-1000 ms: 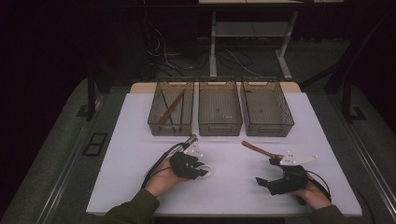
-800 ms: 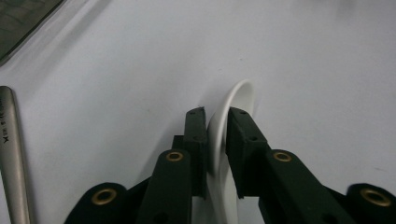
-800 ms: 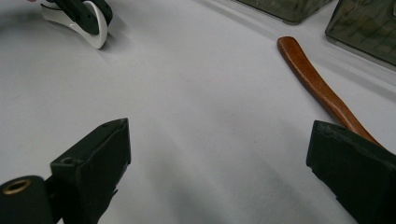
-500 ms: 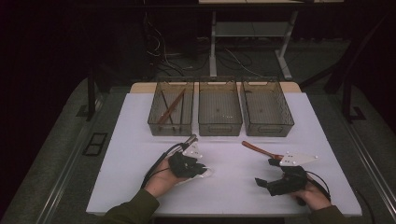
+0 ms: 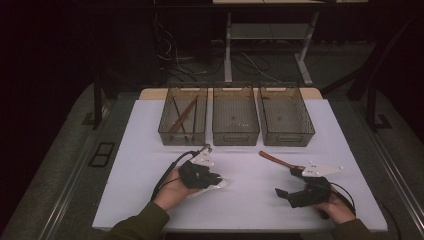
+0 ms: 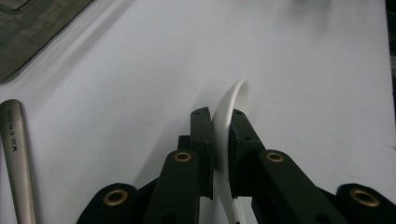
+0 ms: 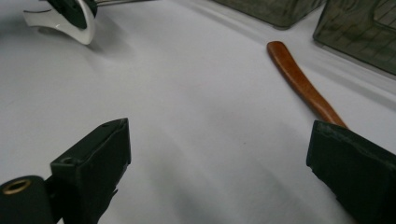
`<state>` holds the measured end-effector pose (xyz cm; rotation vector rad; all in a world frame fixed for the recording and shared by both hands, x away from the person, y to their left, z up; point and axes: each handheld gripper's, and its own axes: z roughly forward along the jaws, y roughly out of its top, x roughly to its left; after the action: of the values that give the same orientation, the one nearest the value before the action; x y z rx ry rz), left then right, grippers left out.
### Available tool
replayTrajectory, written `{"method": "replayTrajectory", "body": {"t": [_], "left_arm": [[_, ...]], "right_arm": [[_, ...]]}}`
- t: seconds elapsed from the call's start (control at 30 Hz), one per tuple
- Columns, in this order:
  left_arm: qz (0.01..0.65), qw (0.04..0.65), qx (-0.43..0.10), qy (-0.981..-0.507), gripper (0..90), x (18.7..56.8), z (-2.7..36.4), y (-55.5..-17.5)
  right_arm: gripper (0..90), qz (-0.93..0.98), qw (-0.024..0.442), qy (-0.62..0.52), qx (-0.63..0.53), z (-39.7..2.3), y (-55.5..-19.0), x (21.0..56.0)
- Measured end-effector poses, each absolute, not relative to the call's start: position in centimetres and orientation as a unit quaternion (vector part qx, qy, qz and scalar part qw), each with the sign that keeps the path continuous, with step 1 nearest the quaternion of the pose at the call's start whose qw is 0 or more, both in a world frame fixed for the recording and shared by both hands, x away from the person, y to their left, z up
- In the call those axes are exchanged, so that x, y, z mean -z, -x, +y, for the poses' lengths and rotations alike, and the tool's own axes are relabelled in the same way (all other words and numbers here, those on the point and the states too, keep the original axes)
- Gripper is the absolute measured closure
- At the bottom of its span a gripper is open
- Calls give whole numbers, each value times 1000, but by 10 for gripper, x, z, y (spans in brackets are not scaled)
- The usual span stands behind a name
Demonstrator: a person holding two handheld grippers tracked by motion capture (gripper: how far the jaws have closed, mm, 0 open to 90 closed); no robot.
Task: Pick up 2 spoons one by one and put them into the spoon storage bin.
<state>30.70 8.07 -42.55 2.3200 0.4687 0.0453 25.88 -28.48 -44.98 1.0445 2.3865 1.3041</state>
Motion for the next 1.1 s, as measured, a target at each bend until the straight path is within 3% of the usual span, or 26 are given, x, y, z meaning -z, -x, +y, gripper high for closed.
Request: {"method": "replayTrajectory", "body": {"t": [0.6,1.1], "left_arm": [[193,419,-18,-887,818,406,86,-316],[192,443,-49,-874,818,382,73,-341]], "right_arm": [[62,811,118,-358,-448,-284,-258,449],[62,812,114,-360,-446,-284,-257,449]]}}
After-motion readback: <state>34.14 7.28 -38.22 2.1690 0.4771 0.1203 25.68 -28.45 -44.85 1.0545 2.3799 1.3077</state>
